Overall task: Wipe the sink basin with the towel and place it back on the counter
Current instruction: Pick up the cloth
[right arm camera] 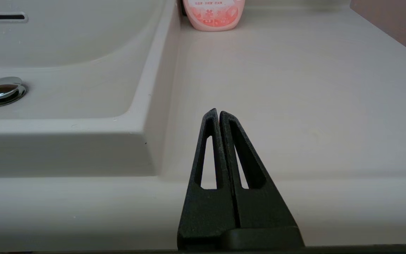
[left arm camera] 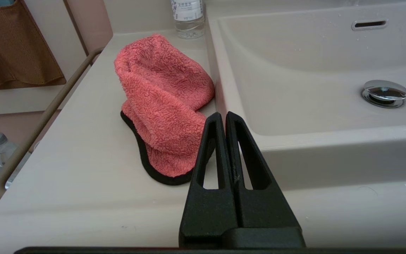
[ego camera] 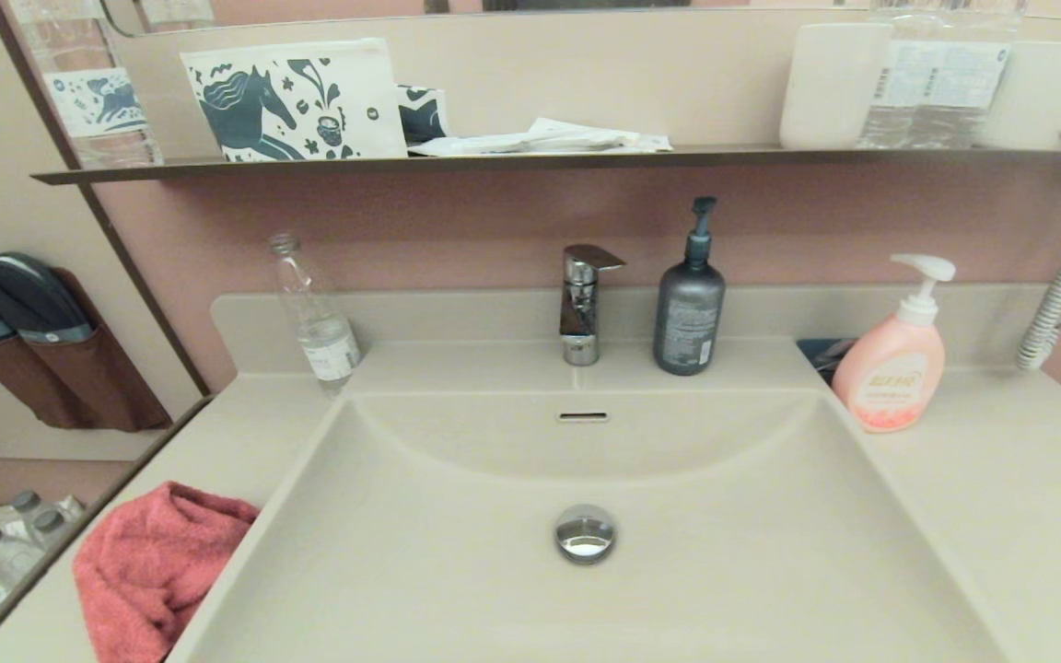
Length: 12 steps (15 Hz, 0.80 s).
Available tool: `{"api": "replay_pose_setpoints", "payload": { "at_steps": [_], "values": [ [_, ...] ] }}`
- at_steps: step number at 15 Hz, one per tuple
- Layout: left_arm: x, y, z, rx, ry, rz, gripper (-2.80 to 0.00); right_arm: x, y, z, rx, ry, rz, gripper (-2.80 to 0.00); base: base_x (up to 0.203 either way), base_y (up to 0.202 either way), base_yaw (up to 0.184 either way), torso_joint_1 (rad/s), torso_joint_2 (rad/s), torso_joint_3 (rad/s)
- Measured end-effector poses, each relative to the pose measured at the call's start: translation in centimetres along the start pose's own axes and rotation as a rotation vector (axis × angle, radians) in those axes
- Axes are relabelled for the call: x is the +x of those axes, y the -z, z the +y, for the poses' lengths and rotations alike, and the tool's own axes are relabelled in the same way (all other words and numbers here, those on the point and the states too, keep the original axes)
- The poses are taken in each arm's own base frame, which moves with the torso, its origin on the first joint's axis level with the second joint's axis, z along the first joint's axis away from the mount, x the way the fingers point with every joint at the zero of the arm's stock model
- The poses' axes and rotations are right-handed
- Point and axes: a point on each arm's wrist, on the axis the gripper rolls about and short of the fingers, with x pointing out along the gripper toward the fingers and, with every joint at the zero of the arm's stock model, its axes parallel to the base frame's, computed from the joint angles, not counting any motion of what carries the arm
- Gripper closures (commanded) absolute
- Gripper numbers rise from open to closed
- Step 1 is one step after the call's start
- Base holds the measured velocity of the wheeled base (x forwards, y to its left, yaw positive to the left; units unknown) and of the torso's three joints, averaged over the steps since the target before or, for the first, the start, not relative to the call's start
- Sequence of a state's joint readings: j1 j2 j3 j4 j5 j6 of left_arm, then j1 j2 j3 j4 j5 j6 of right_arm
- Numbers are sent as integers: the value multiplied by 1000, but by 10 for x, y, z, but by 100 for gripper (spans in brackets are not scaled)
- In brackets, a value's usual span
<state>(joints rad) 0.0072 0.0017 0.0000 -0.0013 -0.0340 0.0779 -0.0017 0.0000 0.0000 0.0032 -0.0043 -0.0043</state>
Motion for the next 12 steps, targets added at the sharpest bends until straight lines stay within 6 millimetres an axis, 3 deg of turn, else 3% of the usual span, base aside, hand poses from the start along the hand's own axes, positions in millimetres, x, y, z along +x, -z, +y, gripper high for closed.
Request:
{"api": "replay_pose_setpoints", "payload": {
  "at_steps": [12],
  "values": [
    [0, 0, 0, -8, -12, 1, 0, 0, 0, 0, 0, 0, 0, 0, 0, 0, 0, 0, 0, 0]
  ]
}}
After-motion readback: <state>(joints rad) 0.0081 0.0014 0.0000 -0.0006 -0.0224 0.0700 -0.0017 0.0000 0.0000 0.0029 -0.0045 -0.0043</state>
